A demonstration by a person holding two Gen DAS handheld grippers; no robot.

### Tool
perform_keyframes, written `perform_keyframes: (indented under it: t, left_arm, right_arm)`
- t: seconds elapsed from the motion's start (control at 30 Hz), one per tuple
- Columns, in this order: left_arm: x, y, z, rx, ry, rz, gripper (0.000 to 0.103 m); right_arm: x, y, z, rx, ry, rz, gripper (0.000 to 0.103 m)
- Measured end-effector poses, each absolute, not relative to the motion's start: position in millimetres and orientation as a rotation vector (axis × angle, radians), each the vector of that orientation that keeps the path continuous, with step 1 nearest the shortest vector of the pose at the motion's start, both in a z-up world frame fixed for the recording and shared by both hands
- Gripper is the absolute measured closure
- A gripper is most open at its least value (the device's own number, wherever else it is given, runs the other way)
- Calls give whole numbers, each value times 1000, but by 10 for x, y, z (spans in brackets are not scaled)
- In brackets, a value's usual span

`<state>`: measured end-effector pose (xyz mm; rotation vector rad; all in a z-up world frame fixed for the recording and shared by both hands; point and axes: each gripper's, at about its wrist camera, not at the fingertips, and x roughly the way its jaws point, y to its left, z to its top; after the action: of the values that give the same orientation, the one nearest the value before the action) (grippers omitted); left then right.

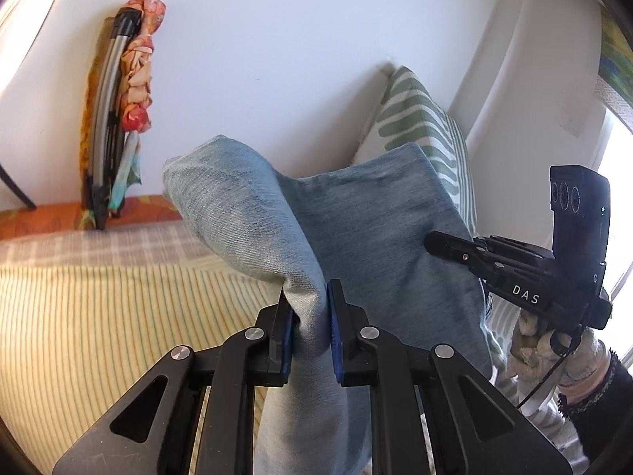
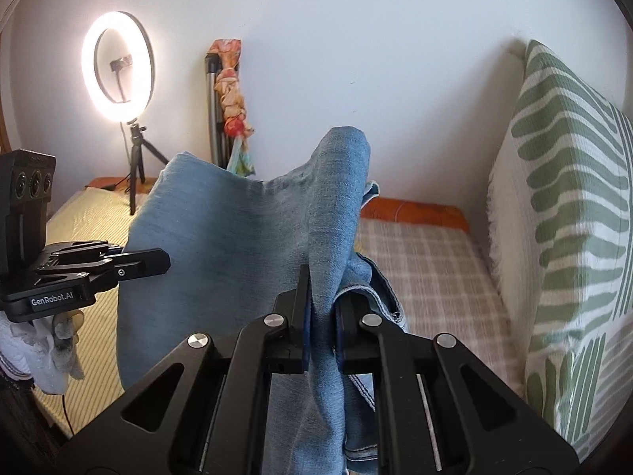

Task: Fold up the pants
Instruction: 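Grasp the jeans edge with both tools and lift the stack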

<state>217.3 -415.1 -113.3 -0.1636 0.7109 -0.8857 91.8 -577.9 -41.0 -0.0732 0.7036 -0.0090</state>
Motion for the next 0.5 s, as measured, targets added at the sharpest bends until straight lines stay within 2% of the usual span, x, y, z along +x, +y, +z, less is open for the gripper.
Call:
perform_keyframes:
  t: [0.3,0.5]
  left_arm:
    - [2808,-4427,-1205,-97,692,-842,90]
    - [3178,-4578,-1435,-83,725,-802,90]
  right_arm:
    - [1823,-6030,-621,-96,711,-36,94]
    - [2239,-6251,-912,-52,732,-52,94]
